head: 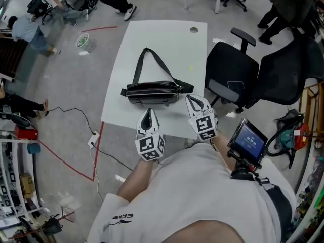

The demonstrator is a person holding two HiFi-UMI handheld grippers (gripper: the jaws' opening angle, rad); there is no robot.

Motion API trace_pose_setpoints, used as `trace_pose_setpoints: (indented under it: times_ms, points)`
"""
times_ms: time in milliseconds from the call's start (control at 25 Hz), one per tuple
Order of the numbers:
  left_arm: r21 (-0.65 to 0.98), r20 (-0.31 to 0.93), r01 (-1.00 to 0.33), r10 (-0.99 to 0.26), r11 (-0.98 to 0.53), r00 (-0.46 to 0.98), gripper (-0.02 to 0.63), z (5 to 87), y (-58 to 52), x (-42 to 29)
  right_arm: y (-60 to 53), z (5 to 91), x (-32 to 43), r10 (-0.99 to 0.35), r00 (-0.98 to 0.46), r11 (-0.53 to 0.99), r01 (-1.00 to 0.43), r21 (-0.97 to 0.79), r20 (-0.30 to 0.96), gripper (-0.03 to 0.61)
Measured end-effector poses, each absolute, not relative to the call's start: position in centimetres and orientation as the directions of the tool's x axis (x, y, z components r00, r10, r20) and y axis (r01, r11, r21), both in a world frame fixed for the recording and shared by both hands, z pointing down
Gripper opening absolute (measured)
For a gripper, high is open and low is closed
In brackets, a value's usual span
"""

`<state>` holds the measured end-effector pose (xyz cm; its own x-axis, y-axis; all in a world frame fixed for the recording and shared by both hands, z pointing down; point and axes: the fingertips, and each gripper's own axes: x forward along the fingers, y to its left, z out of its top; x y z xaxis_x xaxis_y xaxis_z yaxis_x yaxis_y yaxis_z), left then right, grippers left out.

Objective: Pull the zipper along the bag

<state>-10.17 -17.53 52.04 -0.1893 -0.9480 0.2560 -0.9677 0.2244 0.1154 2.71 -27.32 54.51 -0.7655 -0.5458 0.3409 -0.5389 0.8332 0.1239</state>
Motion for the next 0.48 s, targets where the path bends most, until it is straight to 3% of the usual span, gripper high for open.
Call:
trace_pose_setpoints:
  times_ms: [480]
  points:
    - [0.065,0.336,-0.951,-0.904,0.303,-0.265,0.003,53.6,-19.2,-12.2,-31.4,60.2,1.1,-0.430,-0.765,0.902,-0.340,0.267,0.478,0.008]
